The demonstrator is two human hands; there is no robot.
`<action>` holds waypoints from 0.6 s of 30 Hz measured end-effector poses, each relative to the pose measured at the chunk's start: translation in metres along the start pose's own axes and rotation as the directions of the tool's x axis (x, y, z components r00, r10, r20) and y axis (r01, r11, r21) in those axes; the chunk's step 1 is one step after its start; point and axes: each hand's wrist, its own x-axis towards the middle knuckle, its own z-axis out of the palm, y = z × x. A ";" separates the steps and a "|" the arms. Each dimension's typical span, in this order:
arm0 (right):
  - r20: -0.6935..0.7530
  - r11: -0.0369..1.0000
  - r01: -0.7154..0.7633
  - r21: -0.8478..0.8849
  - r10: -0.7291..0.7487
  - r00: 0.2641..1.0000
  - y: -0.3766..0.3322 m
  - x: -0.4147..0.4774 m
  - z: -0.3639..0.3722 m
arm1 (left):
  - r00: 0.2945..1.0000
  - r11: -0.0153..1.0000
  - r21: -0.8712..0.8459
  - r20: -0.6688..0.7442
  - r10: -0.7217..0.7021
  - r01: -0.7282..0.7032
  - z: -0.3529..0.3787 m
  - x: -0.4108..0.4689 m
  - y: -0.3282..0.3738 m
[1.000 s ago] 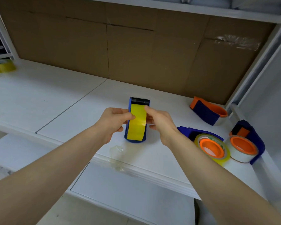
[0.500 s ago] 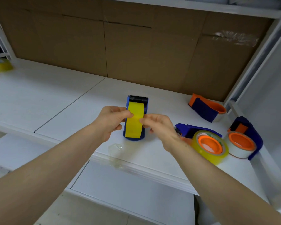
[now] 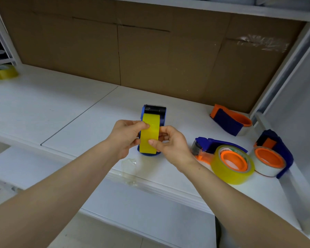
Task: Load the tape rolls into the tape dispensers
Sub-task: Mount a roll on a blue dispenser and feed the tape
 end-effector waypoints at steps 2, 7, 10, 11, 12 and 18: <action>0.005 0.998 0.033 -0.049 -0.033 0.999 0.000 -0.001 0.001 | 1.000 0.999 -0.053 -0.011 -0.010 0.009 0.001 0.000 -0.001; 0.012 0.991 0.063 -0.121 -0.062 0.998 -0.003 -0.002 0.005 | 0.999 0.995 -0.095 -0.047 -0.003 -0.001 0.002 -0.002 -0.002; 0.027 0.988 0.055 -0.147 -0.051 0.998 -0.004 -0.003 0.005 | 0.999 0.996 -0.084 -0.042 0.017 -0.021 0.000 -0.004 -0.004; 0.042 0.987 0.040 -0.156 -0.034 0.999 -0.007 -0.002 0.003 | 0.999 0.996 -0.089 -0.039 0.022 -0.026 0.001 -0.004 -0.005; 0.059 0.984 0.019 -0.177 -0.009 0.998 -0.012 -0.001 -0.001 | 0.999 0.995 -0.098 -0.034 0.027 -0.030 0.001 -0.004 -0.006; 0.006 0.832 0.163 -0.530 -0.188 0.982 -0.043 0.016 -0.021 | 1.000 0.993 -0.121 -0.005 0.012 -0.013 0.000 -0.005 -0.006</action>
